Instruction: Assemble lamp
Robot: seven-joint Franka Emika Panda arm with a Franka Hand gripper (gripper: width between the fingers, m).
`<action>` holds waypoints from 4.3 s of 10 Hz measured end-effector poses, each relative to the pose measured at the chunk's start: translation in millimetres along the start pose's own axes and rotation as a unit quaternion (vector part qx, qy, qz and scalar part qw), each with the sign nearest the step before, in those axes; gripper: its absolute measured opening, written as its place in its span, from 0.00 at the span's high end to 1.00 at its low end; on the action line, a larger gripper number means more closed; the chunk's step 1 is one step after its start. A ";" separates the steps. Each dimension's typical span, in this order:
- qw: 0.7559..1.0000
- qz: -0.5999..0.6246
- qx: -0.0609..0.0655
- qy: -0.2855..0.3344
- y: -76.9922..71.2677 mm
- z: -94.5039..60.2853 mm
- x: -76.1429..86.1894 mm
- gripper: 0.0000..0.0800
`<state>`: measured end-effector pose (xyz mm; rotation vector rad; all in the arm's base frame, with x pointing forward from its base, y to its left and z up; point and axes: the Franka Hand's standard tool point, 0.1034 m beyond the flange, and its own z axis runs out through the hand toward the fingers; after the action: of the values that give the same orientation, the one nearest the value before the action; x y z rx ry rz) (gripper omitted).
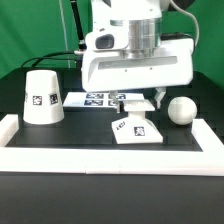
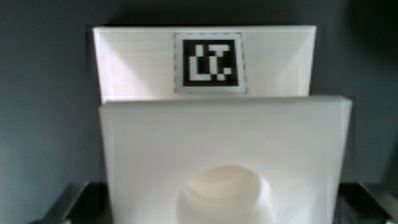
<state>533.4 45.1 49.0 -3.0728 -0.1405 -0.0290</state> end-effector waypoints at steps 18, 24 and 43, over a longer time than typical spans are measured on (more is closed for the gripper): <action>0.998 0.021 0.012 0.060 -46.2 3.6 83.1 0.33; 0.998 0.013 0.011 0.055 -46.4 1.1 71.0 0.13; 0.998 0.005 0.005 -0.059 -97.5 4.0 -25.1 0.13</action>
Offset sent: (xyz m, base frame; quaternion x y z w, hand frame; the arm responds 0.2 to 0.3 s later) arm 0.0000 0.0000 0.0000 0.0000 0.0000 0.0000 1.0000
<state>499.6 140.0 50.7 -3.0660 -0.1294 0.1528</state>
